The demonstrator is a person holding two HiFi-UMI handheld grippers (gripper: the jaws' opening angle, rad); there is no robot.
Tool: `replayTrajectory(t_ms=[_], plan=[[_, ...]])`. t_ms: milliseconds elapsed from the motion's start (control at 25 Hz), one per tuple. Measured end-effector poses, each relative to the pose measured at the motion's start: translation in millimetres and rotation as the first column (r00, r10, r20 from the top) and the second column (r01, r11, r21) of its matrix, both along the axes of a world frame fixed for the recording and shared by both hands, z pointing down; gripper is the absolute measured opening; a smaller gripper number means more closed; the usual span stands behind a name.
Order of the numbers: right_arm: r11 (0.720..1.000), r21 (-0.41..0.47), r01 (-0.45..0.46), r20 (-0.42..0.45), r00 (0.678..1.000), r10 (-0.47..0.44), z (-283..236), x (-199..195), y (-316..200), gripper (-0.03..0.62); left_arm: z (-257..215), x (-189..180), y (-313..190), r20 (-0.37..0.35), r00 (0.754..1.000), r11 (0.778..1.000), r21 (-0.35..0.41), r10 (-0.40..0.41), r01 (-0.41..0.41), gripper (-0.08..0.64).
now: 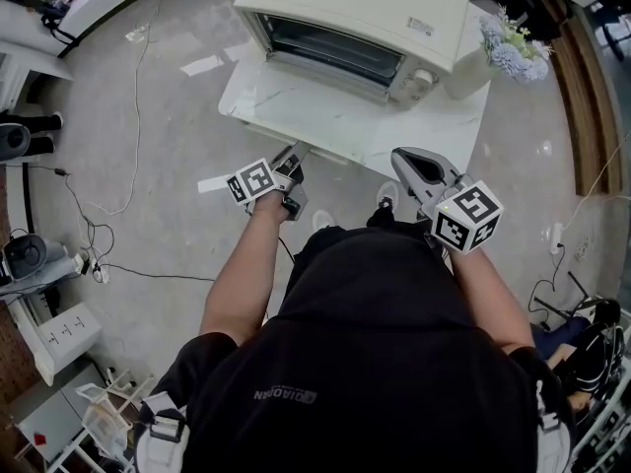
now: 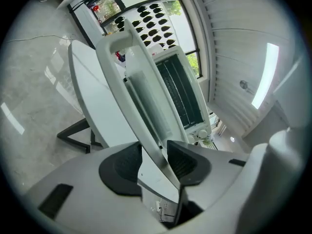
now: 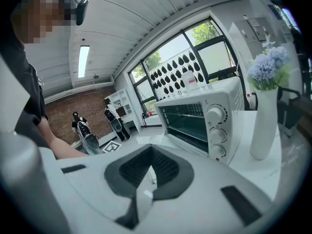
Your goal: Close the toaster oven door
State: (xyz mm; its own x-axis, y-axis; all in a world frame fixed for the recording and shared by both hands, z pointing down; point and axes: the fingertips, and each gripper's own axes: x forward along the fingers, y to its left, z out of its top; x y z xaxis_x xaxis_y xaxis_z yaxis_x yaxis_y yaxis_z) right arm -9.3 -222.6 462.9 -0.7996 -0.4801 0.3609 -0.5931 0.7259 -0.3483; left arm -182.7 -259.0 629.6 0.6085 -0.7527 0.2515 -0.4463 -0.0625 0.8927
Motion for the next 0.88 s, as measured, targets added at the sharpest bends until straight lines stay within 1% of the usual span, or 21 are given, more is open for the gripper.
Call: replayTrajectory(t_ms=[80,240,320,400,440,520,640,720,760,880], plan=[[1.0,0.005,-0.002,0.003,1.0,0.002,-2.1,1.3,-0.4,-0.002,-9.6,1.1,-3.3,-0.011,1.0,1.0,0.022,-0.003,0.003,0.16],[1.0,0.015,-0.01,0.009,1.0,0.01,-5.8,3.7,-1.6,-0.002,-29.4,2.1,-10.4,-0.058,0.998,0.997,0.076,-0.008,0.012,0.163],[1.0,0.019,-0.014,0.012,1.0,0.013,-6.8,5.0,-2.2,-0.002,-39.6,4.3,-14.7,-0.11,0.994,0.995,0.097,-0.013,0.024,0.164],[1.0,0.022,-0.016,0.013,1.0,0.015,-8.4,6.2,-2.5,-0.002,-53.3,9.8,-19.3,-0.197,0.98,0.993,0.113,-0.015,0.038,0.16],[1.0,0.024,-0.017,0.014,1.0,0.017,-9.3,7.0,-2.9,-0.002,-58.2,10.8,-21.6,-0.212,0.977,0.992,0.12,-0.014,0.041,0.158],[0.999,0.027,-0.024,0.015,1.0,0.023,-11.2,9.5,-5.6,-0.002,-64.9,10.4,-26.9,-0.203,0.979,0.99,0.135,-0.009,0.038,0.158],[0.999,0.033,-0.039,0.019,0.999,0.039,-13.8,14.3,-11.2,-0.002,-77.0,13.2,-36.4,-0.211,0.977,0.987,0.162,0.009,0.026,0.158],[0.998,0.037,-0.046,0.021,0.999,0.046,-15.4,16.5,-13.2,-0.002,-80.0,13.1,-41.5,-0.201,0.98,0.986,0.164,0.017,0.017,0.158],[0.998,0.039,-0.048,0.021,0.999,0.047,-16.1,16.9,-13.6,-0.002,-83.3,14.0,-43.5,-0.212,0.977,0.986,0.164,0.018,0.017,0.156],[0.998,0.042,-0.049,0.025,0.999,0.048,-18.0,17.4,-14.1,-0.002,-102.4,20.7,-50.8,-0.283,0.959,0.981,0.191,0.03,0.026,0.152]])
